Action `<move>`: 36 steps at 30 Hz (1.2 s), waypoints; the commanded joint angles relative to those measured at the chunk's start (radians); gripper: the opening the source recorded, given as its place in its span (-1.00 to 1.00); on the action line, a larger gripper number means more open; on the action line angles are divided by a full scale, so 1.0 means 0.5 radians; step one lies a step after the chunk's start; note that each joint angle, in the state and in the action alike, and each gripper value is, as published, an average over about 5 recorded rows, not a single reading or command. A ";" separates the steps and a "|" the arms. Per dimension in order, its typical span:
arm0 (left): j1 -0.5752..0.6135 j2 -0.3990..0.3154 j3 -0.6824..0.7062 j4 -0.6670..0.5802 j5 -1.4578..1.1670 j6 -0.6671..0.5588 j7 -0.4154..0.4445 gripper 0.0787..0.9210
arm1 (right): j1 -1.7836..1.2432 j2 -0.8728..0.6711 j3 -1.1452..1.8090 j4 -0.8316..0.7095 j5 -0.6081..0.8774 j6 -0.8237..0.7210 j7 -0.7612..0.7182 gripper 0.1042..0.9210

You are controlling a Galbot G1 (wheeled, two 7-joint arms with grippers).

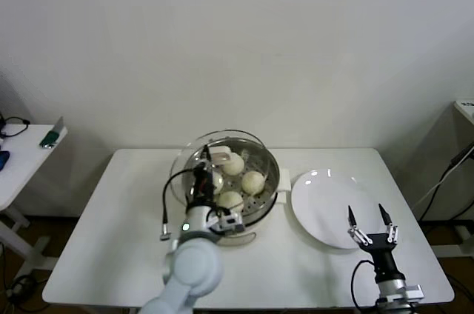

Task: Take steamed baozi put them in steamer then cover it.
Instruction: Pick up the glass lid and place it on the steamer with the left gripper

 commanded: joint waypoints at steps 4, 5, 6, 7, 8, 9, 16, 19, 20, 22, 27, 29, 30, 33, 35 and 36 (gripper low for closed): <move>-0.061 -0.279 0.202 0.283 0.343 0.027 -0.004 -0.86 | -0.002 -0.007 0.009 -0.017 0.028 0.042 0.002 0.76; -0.067 -0.274 0.200 0.293 0.341 0.025 -0.013 -0.86 | -0.005 -0.006 0.010 -0.016 0.028 0.045 0.003 0.76; -0.071 -0.268 0.198 0.302 0.339 0.022 -0.020 -0.86 | -0.008 -0.005 0.012 -0.015 0.027 0.048 0.004 0.76; -0.077 -0.259 0.197 0.312 0.335 0.020 -0.025 -0.86 | -0.010 -0.004 0.014 -0.014 0.028 0.050 0.005 0.76; -0.081 -0.249 0.195 0.319 0.331 0.018 -0.028 -0.86 | -0.012 -0.004 0.016 -0.013 0.028 0.053 0.006 0.76; -0.084 -0.240 0.193 0.328 0.330 0.014 -0.033 -0.86 | -0.014 -0.004 0.018 -0.014 0.028 0.056 0.007 0.76; -0.068 -0.148 0.150 0.366 0.325 -0.021 -0.069 -0.86 | -0.023 -0.002 0.031 -0.010 0.038 0.075 0.013 0.76; -0.069 -0.105 0.132 0.375 0.308 -0.029 -0.077 -0.86 | -0.024 0.004 0.032 -0.010 0.037 0.080 0.015 0.76; -0.071 -0.093 0.128 0.380 0.299 -0.032 -0.083 -0.86 | -0.024 0.007 0.032 -0.010 0.037 0.081 0.015 0.76; -0.080 -0.070 0.127 0.390 0.279 -0.039 -0.098 -0.86 | -0.024 0.010 0.031 -0.010 0.036 0.083 0.016 0.76; -0.103 -0.026 0.125 0.416 0.231 -0.035 -0.126 -0.86 | -0.028 0.010 0.029 -0.012 0.034 0.089 0.014 0.76; -0.105 -0.025 0.125 0.420 0.220 -0.032 -0.129 -0.86 | -0.029 0.011 0.028 -0.016 0.034 0.091 0.014 0.76; -0.106 -0.027 0.126 0.421 0.218 -0.031 -0.130 -0.86 | -0.030 0.012 0.027 -0.019 0.033 0.092 0.014 0.76; -0.105 -0.037 0.133 0.429 0.206 -0.026 -0.135 -0.86 | -0.029 0.016 0.023 -0.025 0.030 0.094 0.013 0.76; -0.106 -0.047 0.138 0.437 0.195 -0.023 -0.148 -0.86 | -0.026 0.022 0.021 -0.028 0.027 0.094 0.012 0.76; -0.108 -0.054 0.141 0.443 0.192 -0.023 -0.156 -0.86 | -0.024 0.025 0.019 -0.030 0.025 0.094 0.011 0.76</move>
